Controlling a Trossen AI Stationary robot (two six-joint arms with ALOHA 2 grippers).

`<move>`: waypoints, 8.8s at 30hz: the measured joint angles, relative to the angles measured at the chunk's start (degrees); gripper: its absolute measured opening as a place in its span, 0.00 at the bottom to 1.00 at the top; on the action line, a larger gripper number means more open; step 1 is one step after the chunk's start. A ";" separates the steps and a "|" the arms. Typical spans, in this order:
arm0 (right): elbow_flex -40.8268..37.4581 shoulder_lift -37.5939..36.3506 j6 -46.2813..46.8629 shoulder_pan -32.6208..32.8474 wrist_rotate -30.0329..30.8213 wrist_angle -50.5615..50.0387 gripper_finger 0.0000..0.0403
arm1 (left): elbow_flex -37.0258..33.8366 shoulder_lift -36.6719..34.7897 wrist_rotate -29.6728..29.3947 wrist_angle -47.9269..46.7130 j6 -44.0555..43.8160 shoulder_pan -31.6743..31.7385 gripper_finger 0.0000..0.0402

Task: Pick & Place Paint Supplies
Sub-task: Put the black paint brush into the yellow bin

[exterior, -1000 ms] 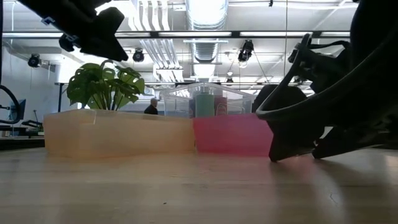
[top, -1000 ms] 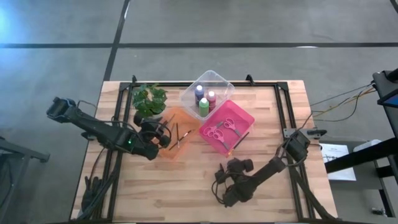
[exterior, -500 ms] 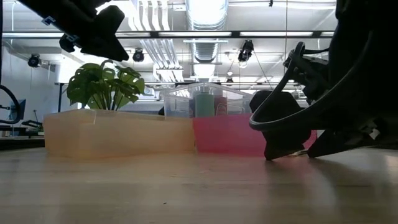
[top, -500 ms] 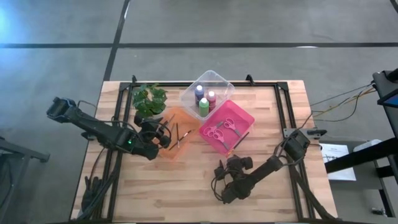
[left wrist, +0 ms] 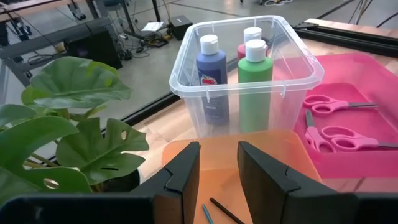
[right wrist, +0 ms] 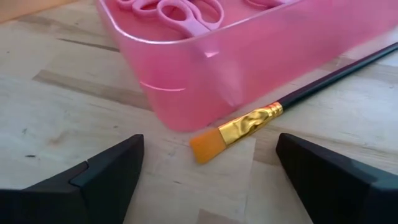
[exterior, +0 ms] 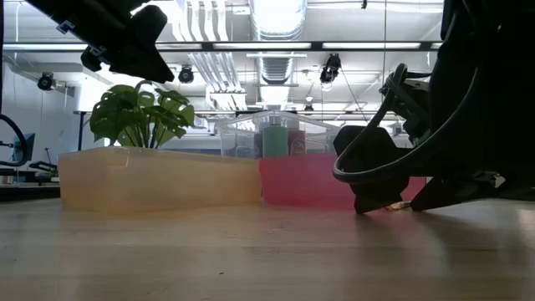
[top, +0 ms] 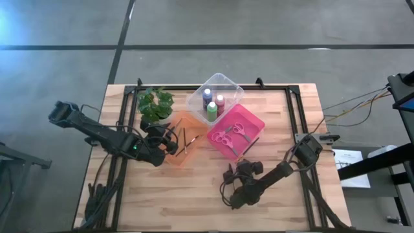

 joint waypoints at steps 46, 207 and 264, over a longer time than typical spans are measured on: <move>19.73 -1.20 -2.19 5.14 -14.61 -1.69 0.02 | 0.02 0.00 -0.46 3.57 5.10 0.52 0.29; 45.18 -20.39 -33.32 6.34 3.81 -7.41 0.02 | 15.48 7.38 69.79 -3.56 23.04 21.53 0.08; 42.91 -24.17 -14.09 14.51 4.34 -31.30 0.02 | 13.84 25.92 69.51 -3.68 11.85 30.53 0.11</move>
